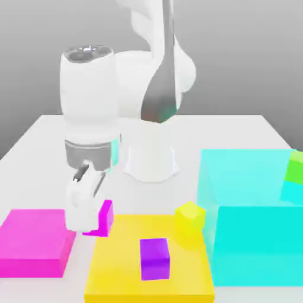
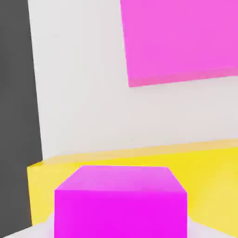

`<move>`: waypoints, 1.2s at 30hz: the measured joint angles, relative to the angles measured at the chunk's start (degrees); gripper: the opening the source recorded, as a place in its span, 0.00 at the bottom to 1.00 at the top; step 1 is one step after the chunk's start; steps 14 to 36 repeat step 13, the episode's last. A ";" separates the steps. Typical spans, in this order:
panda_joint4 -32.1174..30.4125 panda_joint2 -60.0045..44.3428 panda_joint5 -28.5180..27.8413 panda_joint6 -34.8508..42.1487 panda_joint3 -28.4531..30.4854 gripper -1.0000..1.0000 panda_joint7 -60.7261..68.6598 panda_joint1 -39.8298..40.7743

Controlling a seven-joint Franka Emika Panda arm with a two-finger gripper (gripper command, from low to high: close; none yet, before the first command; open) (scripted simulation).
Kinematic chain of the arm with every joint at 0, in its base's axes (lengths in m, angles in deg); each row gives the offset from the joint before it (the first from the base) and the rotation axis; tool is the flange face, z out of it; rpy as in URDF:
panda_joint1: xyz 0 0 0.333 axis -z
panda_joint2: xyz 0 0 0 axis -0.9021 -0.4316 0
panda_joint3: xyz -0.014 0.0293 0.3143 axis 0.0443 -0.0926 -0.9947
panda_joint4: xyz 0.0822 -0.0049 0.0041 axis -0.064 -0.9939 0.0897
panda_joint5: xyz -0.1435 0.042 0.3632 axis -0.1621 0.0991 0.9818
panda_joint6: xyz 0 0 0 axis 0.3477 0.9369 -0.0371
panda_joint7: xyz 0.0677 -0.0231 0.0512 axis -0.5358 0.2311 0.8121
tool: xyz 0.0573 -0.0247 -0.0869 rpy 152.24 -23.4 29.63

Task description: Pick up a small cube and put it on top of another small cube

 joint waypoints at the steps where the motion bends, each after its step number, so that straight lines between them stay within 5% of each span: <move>1: 0.91 0.17 0.25 1.53 -0.56 0.00 -0.59 -1.11; 5: 4.35 0.24 0.71 6.55 -2.49 0.00 -2.88 -5.05; 9: 3.81 -4.83 -1.30 1.25 -2.11 0.00 -4.69 -5.37; 10: 3.43 -6.39 -1.75 -0.64 -1.98 1.00 -5.04 -5.50; 36: 3.43 -6.39 -1.75 -0.64 -1.98 1.00 -5.04 -5.50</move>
